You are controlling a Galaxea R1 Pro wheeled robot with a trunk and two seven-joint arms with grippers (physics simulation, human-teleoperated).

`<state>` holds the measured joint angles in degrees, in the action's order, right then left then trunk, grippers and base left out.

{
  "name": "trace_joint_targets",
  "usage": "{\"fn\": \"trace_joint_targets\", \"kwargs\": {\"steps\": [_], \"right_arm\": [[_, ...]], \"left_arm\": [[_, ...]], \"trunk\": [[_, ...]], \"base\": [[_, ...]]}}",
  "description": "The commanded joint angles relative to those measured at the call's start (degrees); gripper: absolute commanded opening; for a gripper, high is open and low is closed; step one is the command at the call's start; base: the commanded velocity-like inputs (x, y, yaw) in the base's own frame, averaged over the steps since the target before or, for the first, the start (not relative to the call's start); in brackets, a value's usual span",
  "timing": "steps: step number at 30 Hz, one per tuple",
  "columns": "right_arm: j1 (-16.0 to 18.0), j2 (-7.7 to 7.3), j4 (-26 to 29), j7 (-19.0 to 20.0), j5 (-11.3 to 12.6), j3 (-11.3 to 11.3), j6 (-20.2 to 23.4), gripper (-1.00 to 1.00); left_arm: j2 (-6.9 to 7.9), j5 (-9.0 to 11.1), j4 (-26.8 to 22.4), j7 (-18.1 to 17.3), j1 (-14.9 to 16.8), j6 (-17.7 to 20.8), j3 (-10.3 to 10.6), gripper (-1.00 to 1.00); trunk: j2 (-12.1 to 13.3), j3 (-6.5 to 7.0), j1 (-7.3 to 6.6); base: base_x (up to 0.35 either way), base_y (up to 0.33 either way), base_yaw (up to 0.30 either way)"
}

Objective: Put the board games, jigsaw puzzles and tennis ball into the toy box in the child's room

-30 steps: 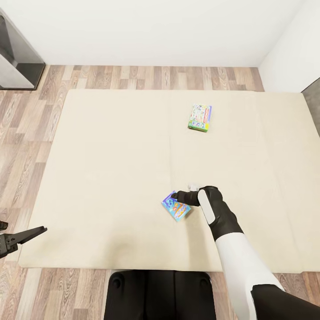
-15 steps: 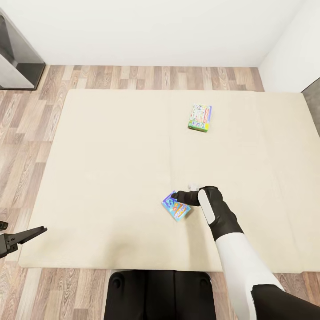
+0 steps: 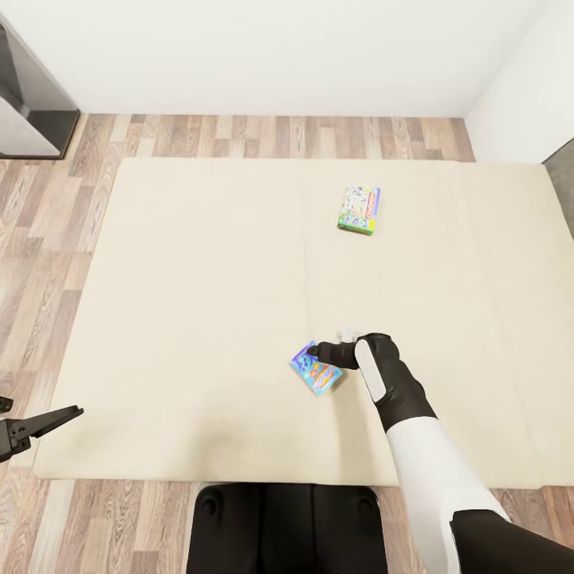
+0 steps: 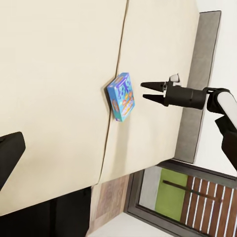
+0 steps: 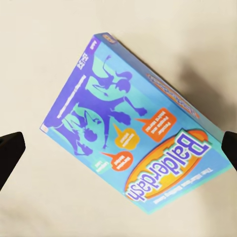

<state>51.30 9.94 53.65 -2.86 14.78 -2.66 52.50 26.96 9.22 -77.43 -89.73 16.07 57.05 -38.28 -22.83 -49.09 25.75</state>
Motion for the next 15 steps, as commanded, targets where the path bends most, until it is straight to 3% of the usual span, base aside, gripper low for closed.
{"fn": "trace_joint_targets", "kwargs": {"steps": [1, 15], "right_arm": [[0.02, 0.06, 0.05, -0.30, 0.42, -0.16, 0.25, 1.00], [0.03, 0.06, 0.05, -0.29, 0.42, -0.20, 0.32, 1.00]], "left_arm": [[0.02, -0.08, -0.01, -0.27, 0.02, 0.61, 0.00, 1.00], [0.03, -0.08, 0.00, -0.27, 0.02, 0.61, -0.03, 1.00]], "trunk": [[-0.09, -0.14, 0.03], [-0.09, -1.38, 0.03]], "base": [[0.000, 0.000, 0.000], [0.000, 0.000, 0.000]]}}
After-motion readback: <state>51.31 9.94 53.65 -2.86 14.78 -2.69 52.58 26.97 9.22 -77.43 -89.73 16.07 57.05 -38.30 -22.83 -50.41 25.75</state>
